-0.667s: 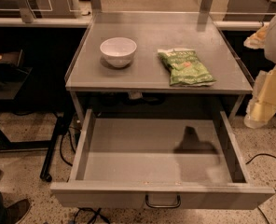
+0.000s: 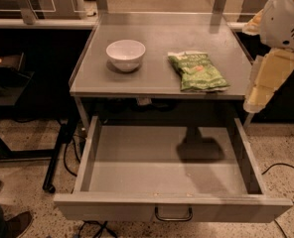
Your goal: Place green jalapeno chip bag into top drawer
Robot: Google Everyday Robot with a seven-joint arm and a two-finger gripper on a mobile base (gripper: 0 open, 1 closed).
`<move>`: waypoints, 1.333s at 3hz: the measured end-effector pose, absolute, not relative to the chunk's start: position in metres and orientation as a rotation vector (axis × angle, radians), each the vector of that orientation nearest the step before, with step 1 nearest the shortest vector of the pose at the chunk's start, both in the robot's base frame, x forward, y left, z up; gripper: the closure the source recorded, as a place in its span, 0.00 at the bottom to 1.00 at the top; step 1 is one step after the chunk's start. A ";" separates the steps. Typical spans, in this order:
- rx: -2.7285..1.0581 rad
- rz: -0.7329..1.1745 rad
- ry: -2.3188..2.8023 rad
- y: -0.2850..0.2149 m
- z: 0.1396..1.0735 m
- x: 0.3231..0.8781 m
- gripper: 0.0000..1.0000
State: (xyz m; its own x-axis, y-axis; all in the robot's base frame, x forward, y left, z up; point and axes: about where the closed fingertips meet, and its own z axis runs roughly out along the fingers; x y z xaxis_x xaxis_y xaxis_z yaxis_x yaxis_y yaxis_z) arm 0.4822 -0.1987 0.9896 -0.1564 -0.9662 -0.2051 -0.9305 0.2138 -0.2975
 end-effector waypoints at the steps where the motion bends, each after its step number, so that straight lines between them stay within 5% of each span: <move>1: -1.755 -0.140 2.143 -0.197 0.987 0.489 0.00; 4: -1.794 -0.142 2.123 -0.164 0.955 0.592 0.00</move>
Offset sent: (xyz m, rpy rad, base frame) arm 0.0903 0.0192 -0.0209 0.0305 -0.0399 -0.0304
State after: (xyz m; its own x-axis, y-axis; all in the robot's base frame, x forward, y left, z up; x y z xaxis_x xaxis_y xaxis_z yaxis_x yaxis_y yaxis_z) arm 0.5917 -0.1640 0.9551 -0.1319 -0.9701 -0.2038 -0.9345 0.1903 -0.3009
